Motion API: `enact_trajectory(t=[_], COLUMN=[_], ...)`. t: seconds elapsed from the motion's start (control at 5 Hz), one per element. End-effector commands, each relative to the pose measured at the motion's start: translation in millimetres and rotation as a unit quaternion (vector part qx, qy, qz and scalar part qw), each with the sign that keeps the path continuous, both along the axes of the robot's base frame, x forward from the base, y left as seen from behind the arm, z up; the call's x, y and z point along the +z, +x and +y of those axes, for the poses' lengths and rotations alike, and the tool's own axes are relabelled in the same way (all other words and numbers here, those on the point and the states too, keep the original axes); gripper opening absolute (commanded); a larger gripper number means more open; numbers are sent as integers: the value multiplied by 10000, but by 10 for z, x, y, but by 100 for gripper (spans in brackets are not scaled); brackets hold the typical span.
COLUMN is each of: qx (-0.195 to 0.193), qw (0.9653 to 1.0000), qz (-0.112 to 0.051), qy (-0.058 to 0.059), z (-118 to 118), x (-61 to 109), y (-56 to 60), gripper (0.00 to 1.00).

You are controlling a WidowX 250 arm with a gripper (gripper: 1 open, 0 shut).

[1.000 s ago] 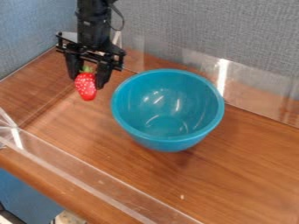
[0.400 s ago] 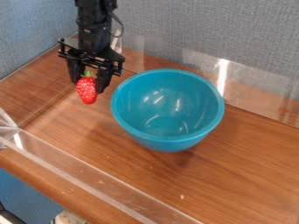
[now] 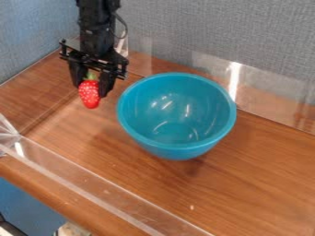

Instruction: Remove the strawberry from inside the blue bowl and put it on the table

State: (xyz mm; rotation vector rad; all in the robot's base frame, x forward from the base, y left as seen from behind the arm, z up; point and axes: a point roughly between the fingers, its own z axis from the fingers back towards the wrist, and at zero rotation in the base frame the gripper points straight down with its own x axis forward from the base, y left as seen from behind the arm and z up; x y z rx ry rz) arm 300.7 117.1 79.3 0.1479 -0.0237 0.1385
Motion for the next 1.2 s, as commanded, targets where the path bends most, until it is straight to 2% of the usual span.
enact_trajectory(t=[0.0, 0.4, 1.0], qx=[25, -81, -270], qw=[9997, 9995, 9985], qz=[-223, -273, -444], qy=[79, 111, 154], z=[79, 101, 62], x=[109, 110, 255], y=[20, 10, -9], gripper=[0, 0, 0])
